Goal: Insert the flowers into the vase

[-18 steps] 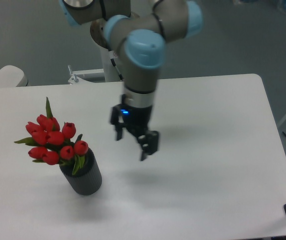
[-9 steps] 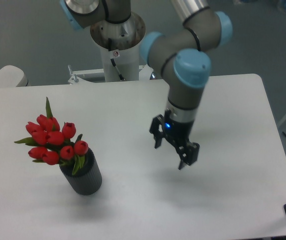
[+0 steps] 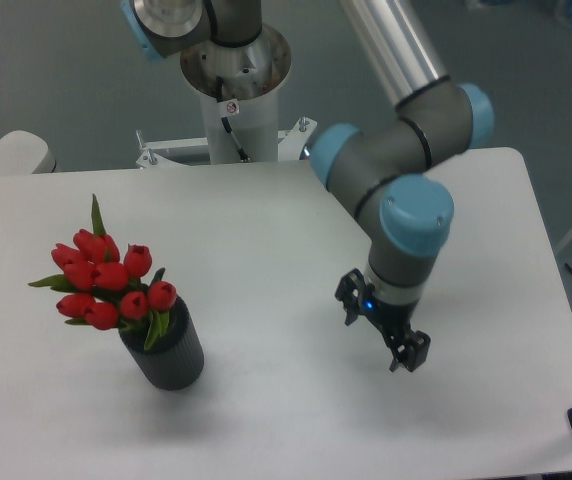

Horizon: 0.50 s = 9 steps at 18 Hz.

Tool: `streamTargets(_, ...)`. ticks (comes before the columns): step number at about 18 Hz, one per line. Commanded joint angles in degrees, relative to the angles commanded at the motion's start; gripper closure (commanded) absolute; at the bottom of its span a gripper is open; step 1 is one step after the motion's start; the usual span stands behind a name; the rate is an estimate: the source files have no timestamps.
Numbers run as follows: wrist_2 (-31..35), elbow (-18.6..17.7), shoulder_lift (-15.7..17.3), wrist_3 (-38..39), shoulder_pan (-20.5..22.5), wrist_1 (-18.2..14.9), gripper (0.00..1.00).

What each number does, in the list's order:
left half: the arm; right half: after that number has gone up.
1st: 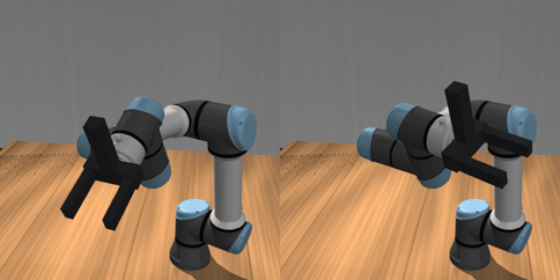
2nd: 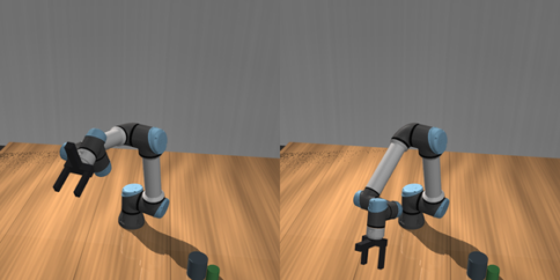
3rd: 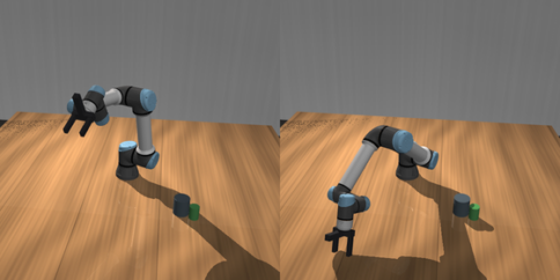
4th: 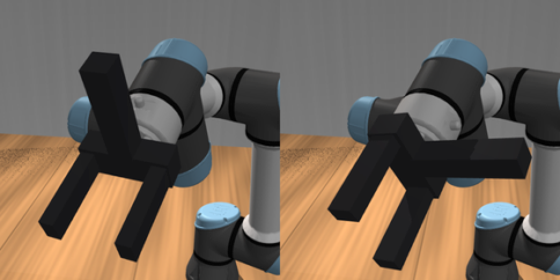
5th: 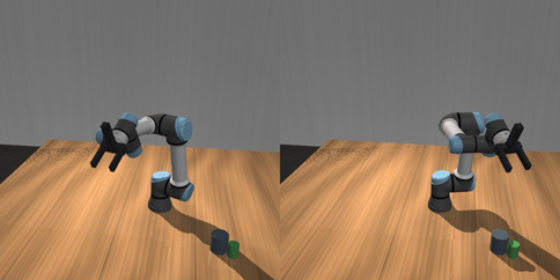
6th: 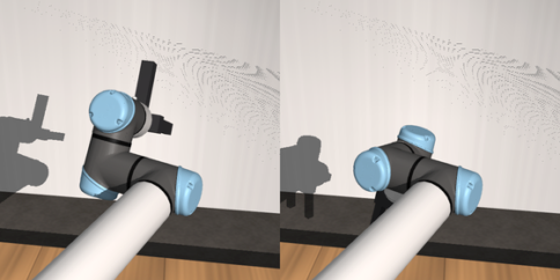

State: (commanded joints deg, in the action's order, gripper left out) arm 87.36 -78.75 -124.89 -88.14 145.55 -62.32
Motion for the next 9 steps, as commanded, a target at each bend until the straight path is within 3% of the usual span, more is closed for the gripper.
streamTargets(3, 1.9, 0.4, -0.6, -4.0, 0.4, -0.1, 0.0)
streamTargets(9, 2.2, 0.5, -0.9, -4.6, 0.8, 0.3, 0.0)
